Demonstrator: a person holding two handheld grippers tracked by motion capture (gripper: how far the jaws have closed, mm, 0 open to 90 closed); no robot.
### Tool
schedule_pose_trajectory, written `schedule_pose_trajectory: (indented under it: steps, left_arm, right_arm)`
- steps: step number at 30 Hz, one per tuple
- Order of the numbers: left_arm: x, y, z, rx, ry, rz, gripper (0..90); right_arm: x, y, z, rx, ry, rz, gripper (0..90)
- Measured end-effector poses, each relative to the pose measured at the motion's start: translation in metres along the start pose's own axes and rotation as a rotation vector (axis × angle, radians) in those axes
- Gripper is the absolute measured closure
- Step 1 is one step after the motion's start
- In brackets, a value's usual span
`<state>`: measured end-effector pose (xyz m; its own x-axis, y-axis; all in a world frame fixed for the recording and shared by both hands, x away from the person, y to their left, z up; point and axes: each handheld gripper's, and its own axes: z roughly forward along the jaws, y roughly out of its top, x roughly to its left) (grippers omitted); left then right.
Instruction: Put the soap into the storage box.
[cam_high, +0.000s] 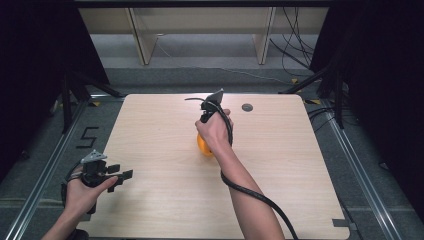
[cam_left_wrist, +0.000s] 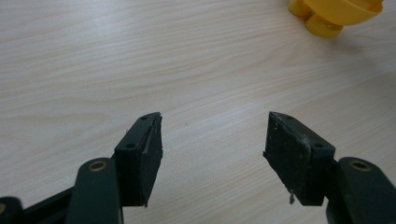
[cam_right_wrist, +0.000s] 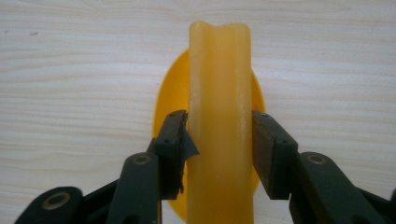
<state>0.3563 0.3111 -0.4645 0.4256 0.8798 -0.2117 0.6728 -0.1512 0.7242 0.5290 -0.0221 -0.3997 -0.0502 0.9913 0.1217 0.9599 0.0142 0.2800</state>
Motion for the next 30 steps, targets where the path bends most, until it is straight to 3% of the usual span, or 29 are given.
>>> schedule_pose_trajectory:
  steps: [5, 6, 7, 8, 9, 10, 12, 19, 21, 26, 28, 30]
  left_arm:
    - [0.0, 0.0, 0.0, 0.001, 0.002, 0.002, 36.1]
    - [0.0, 0.0, 0.0, 0.001, 0.001, 0.002, 36.1]
    - [0.0, 0.0, 0.0, 0.001, 0.002, 0.002, 36.1]
    - [0.0, 0.0, 0.0, 0.001, -0.002, 0.003, 36.1]
    - [0.0, 0.0, 0.0, 0.004, -0.003, 0.003, 36.1]
    - [0.0, 0.0, 0.0, 0.004, -0.003, 0.003, 36.1]
    - [-0.001, 0.0, 0.001, -0.002, 0.0, -0.002, 36.1]
    - [0.0, 0.0, 0.001, 0.005, -0.001, 0.004, 36.1]
    - [0.0, 0.0, 0.0, 0.007, 0.0, 0.004, 36.1]
    - [-0.001, 0.0, 0.001, -0.001, 0.0, 0.0, 36.0]
    - [0.0, 0.0, 0.001, 0.002, 0.0, 0.004, 36.1]
    - [0.0, 0.0, 0.001, 0.006, -0.001, 0.004, 36.1]
  right_arm:
    - [-0.002, -0.001, -0.001, 0.001, 0.015, -0.017, 52.1]
    - [-0.004, -0.001, 0.0, -0.018, 0.007, -0.048, 51.4]
    - [-0.004, -0.001, 0.001, -0.018, 0.027, -0.021, 50.1]
    - [-0.006, -0.001, 0.001, -0.017, 0.019, -0.053, 49.1]
    - [-0.002, -0.002, 0.001, -0.01, 0.037, 0.019, 48.3]
    - [-0.001, -0.002, 0.001, -0.012, 0.049, 0.029, 47.3]
    - [-0.005, -0.002, 0.0, -0.024, 0.049, -0.022, 45.3]
    - [-0.003, -0.002, -0.007, -0.039, 0.064, -0.003, 42.2]
    - [-0.006, -0.002, -0.009, -0.046, 0.07, -0.038, 41.9]
    - [-0.003, -0.003, -0.012, -0.046, 0.085, -0.033, 41.2]
    - [-0.002, -0.004, -0.013, -0.07, 0.086, -0.02, 40.6]
    - [-0.003, -0.004, -0.015, -0.059, 0.08, -0.046, 40.3]
